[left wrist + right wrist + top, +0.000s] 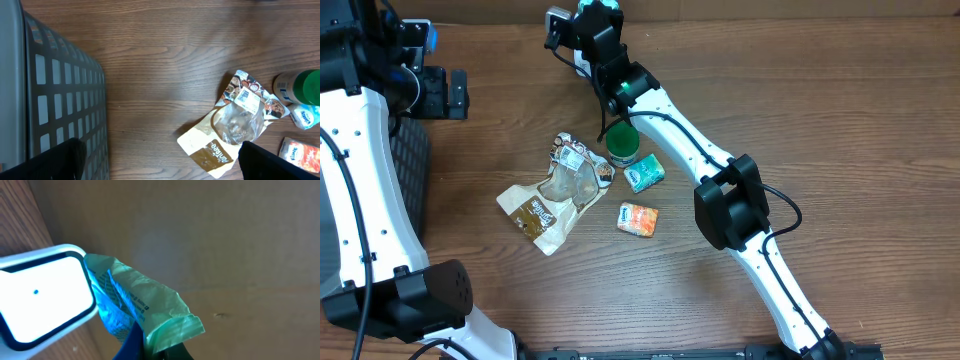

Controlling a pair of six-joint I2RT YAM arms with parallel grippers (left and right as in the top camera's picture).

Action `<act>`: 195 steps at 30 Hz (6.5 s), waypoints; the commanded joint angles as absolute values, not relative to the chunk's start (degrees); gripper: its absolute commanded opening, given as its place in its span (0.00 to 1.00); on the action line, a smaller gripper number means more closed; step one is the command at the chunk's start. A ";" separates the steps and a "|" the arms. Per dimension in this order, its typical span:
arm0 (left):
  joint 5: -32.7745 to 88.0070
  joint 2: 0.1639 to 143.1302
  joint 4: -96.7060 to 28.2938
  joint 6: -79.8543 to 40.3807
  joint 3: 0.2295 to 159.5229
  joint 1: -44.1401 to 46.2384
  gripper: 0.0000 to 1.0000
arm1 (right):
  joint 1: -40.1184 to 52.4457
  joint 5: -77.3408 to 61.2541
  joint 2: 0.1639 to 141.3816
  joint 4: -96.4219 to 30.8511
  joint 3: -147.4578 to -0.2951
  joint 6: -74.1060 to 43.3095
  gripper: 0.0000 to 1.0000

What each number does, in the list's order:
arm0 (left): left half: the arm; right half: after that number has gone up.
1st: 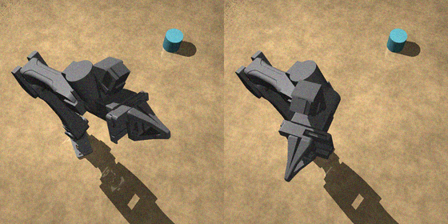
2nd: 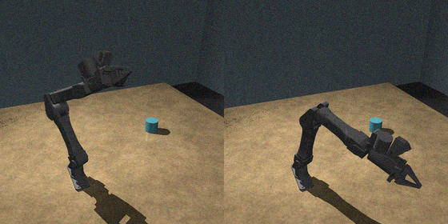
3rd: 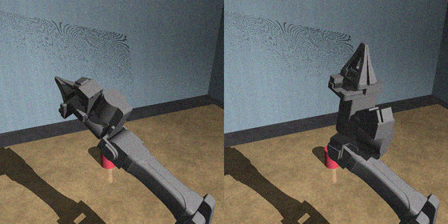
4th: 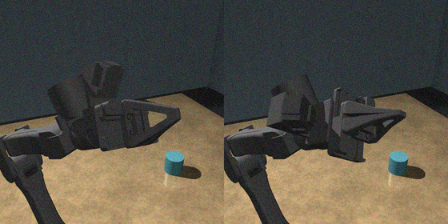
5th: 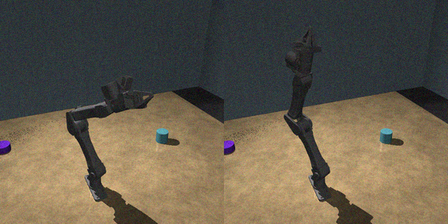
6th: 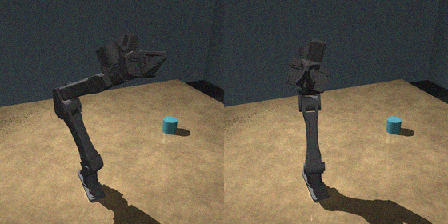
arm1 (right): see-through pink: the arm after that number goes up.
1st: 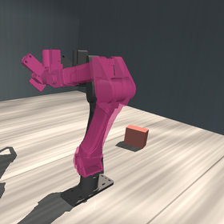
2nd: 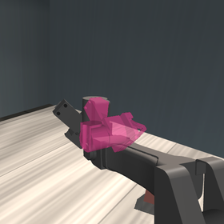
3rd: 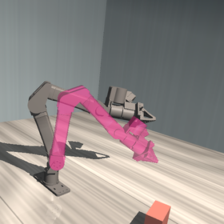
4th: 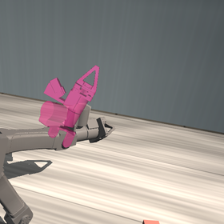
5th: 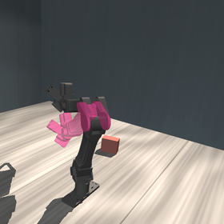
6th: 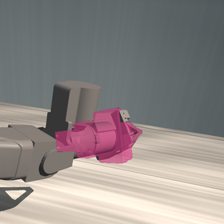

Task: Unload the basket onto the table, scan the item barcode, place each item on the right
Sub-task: 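Carry the wipes pack to the scanner and hold it in front, then move the wipes pack to the right side, lower and release it, then move the right gripper to the light-blue tissue pack and grasp it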

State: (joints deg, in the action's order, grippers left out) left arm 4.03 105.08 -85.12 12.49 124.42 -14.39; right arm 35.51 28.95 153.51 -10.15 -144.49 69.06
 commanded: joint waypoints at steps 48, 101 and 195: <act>4.45 105.36 -85.08 13.74 124.49 -14.59 1.00 | -18.52 -25.98 112.77 -65.12 -90.39 -6.00 0.04; 4.45 105.36 -85.06 13.74 124.49 -14.59 1.00 | 10.50 -23.62 107.44 -69.36 -98.00 -16.62 0.79; 4.45 105.36 -85.06 13.74 124.49 -14.59 0.99 | 22.17 -30.15 120.60 -43.81 -80.71 -17.78 0.32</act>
